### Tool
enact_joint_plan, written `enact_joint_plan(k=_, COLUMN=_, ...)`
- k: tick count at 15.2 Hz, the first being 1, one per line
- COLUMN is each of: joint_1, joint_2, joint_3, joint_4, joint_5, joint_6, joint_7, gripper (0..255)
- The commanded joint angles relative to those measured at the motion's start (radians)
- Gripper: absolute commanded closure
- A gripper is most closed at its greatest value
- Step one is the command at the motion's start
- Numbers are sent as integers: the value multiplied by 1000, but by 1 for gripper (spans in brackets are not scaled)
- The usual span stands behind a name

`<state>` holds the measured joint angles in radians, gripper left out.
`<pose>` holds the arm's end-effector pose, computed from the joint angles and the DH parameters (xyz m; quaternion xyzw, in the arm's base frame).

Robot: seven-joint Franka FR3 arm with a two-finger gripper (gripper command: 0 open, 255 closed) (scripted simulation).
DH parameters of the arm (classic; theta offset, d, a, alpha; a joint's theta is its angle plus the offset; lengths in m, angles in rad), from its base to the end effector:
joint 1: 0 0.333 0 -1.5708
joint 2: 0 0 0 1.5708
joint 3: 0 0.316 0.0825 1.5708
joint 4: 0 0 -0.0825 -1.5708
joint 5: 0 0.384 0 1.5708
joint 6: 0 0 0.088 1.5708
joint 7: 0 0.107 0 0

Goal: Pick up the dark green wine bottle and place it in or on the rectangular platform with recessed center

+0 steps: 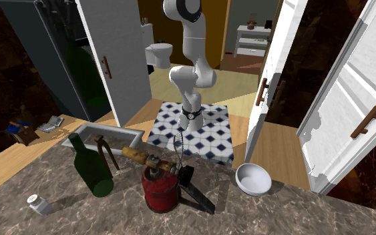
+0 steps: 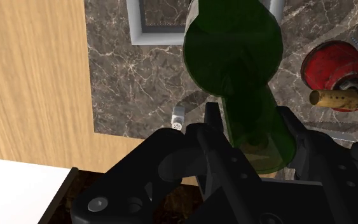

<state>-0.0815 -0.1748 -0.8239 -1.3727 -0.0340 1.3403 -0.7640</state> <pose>0.2539 -0.4118 0.7520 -0.9952 0.0740 -0.0642 0.0002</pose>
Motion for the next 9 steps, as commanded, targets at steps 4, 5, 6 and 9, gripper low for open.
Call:
enact_joint_plan(k=4, joint_1=-3, joint_2=-40, joint_3=18, joint_4=-91, joint_5=-29, joint_6=65, joint_7=10, gripper=255)
enact_joint_plan(k=5, joint_1=-5, joint_2=-52, joint_3=24, joint_4=-115, joint_5=-37, joint_6=80, joint_7=15, gripper=255)
enact_joint_plan(k=6, joint_1=-6, joint_2=-63, joint_3=30, joint_4=-138, joint_5=-44, joint_6=95, joint_7=20, gripper=255)
enact_joint_plan(k=9, joint_1=-11, joint_2=-93, joint_3=44, joint_4=-205, joint_5=-63, joint_6=138, joint_7=33, gripper=255)
